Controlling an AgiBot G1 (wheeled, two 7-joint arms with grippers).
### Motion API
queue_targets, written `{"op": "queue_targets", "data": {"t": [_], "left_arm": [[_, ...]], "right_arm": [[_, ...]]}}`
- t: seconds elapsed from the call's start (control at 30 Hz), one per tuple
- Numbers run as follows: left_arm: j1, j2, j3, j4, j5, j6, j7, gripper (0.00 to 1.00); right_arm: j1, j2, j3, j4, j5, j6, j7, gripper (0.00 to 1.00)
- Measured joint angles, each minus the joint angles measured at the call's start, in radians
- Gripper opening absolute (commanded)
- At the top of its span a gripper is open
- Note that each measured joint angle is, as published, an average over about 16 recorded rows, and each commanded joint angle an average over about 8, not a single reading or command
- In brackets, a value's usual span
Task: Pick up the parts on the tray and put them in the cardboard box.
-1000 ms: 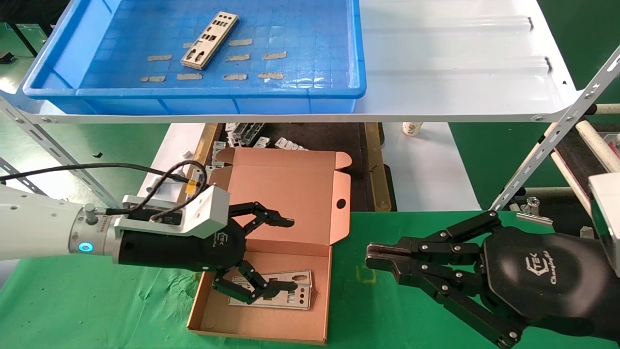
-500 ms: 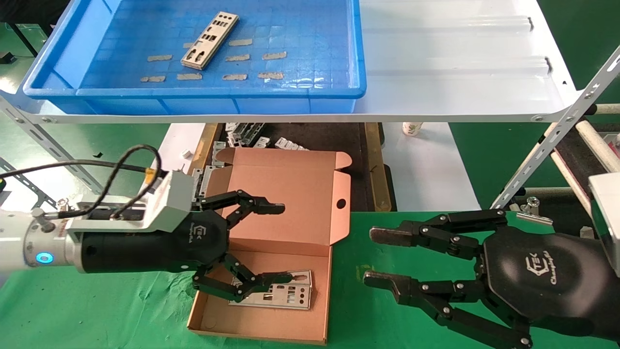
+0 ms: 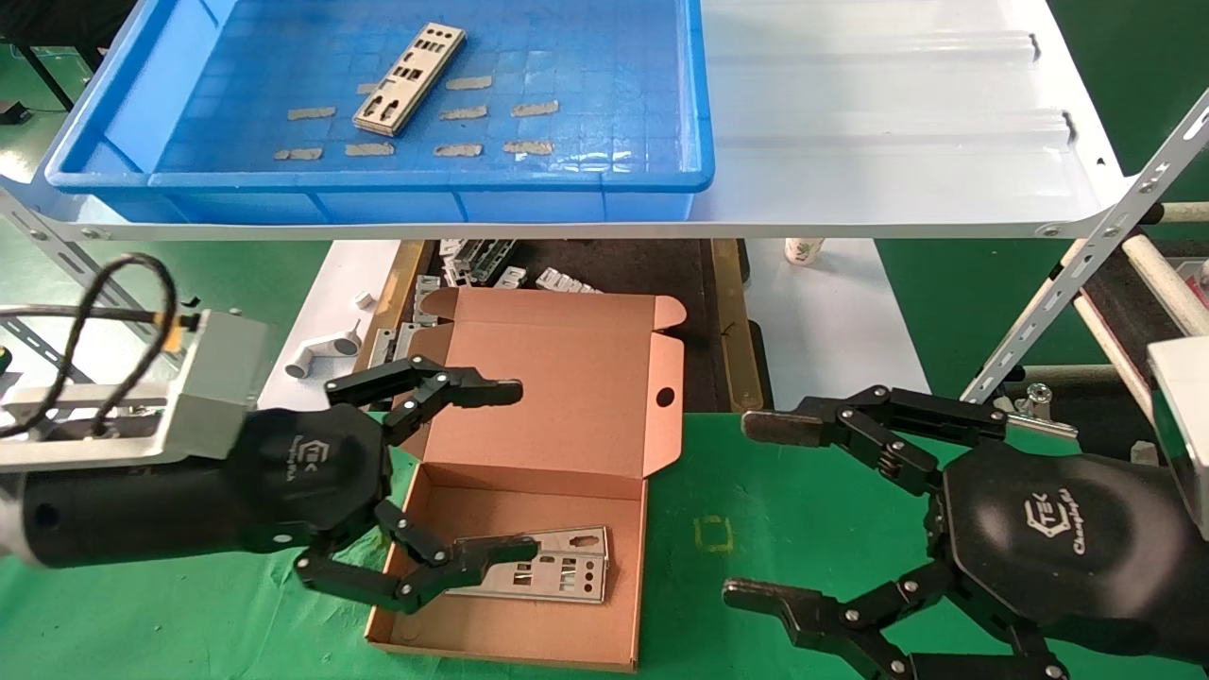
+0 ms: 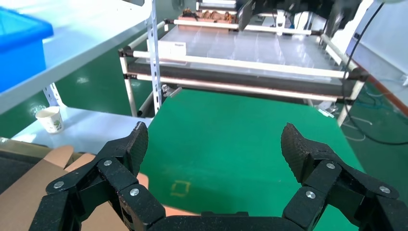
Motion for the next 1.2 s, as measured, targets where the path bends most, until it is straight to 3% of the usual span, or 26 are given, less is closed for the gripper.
{"op": "queue_targets", "data": {"t": [0.6,1.2], "left_arm": [[0.154,-0.131,-0.161,-0.282,-0.114,-0.026,-0.158,1.0],[0.159,-0.135,-0.166,-0.29,-0.117,-0.028,-0.163,1.0]], "right_arm": [[0.0,0.0,0.0,0.0,0.0,0.0,0.0,1.0],[0.0,0.0,0.0,0.0,0.0,0.0,0.0,1.0]]}}
